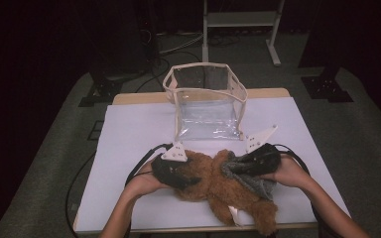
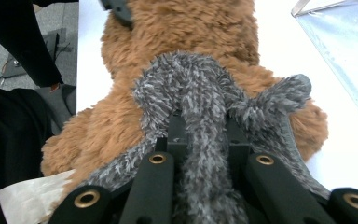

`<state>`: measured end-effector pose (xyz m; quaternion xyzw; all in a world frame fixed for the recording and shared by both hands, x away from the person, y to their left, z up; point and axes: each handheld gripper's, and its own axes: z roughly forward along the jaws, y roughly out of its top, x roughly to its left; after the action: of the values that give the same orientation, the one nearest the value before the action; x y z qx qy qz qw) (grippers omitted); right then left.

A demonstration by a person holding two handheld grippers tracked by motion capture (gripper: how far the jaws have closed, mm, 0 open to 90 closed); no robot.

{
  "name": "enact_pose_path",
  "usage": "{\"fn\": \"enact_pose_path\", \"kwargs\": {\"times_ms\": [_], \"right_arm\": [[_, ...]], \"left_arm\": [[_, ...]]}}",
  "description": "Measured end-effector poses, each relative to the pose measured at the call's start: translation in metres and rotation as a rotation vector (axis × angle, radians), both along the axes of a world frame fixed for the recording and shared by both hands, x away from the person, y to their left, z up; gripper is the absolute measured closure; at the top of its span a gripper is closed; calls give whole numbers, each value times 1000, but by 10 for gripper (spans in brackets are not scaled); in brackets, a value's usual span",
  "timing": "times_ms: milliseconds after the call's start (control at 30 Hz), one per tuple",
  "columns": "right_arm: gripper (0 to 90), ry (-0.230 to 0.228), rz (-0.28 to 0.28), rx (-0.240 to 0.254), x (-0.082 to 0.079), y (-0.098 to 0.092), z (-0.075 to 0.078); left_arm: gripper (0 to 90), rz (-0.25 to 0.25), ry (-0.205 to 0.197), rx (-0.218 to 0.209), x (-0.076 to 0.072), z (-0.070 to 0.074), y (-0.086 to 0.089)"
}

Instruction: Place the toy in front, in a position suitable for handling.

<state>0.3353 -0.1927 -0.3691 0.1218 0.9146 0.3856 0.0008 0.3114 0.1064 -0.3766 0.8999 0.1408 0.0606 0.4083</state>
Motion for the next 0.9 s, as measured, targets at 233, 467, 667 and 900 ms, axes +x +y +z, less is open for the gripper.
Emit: {"fn": "enact_pose_path", "kwargs": {"times_ms": [233, 467, 667, 900], "right_arm": [[776, -6, 8, -16, 4, 2, 1], [769, -48, 12, -4, 3, 17, 20], [769, -17, 30, 6, 6, 27, 13], [767, 3, 4, 10, 19, 29, 9]], "left_arm": [[348, -19, 1, 14, -7, -2, -2], [362, 11, -34, 59, -9, -2, -11], [350, 5, -40, 60, -10, 1, -7], [355, -39, -52, 73, -18, 0, -5]]}}
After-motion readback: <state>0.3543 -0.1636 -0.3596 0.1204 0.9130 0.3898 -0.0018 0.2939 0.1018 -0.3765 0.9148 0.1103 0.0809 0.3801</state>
